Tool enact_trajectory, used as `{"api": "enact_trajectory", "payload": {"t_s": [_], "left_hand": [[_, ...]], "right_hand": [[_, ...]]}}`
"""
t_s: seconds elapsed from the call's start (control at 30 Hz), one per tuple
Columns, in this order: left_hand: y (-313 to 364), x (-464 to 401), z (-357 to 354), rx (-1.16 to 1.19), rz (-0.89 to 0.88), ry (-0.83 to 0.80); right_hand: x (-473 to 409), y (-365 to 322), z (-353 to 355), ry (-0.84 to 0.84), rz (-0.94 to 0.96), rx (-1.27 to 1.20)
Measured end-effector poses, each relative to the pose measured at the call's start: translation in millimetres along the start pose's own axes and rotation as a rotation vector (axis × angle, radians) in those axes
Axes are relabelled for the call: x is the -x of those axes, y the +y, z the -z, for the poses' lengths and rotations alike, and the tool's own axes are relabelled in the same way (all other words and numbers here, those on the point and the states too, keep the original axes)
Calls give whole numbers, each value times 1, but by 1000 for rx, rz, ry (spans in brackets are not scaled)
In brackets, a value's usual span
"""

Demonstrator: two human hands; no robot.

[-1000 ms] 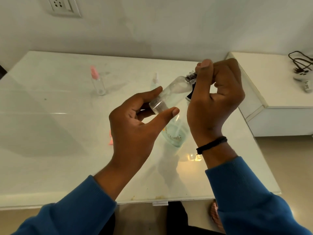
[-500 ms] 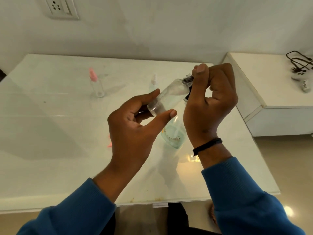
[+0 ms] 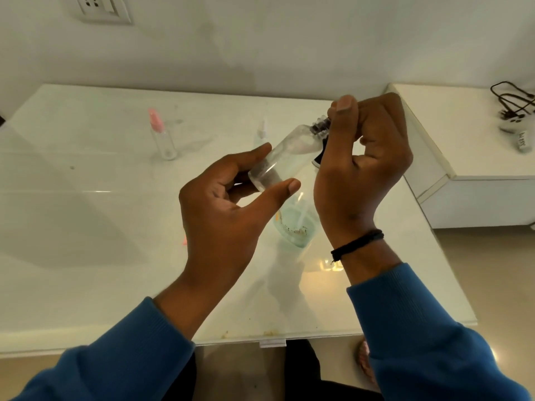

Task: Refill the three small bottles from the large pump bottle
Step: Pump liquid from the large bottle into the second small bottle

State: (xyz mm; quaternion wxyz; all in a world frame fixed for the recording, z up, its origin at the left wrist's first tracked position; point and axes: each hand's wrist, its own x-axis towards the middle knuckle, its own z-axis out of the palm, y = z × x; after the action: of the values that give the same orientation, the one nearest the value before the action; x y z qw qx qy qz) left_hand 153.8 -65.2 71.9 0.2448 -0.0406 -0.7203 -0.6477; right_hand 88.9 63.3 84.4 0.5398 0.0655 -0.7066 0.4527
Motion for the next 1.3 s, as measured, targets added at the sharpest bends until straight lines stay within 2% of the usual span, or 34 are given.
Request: {"api": "enact_trajectory", "payload": {"t_s": [1.3], "left_hand": [[1, 1, -1, -1, 9, 3]], "right_hand": [[-5, 0, 1, -8, 32, 24]]}}
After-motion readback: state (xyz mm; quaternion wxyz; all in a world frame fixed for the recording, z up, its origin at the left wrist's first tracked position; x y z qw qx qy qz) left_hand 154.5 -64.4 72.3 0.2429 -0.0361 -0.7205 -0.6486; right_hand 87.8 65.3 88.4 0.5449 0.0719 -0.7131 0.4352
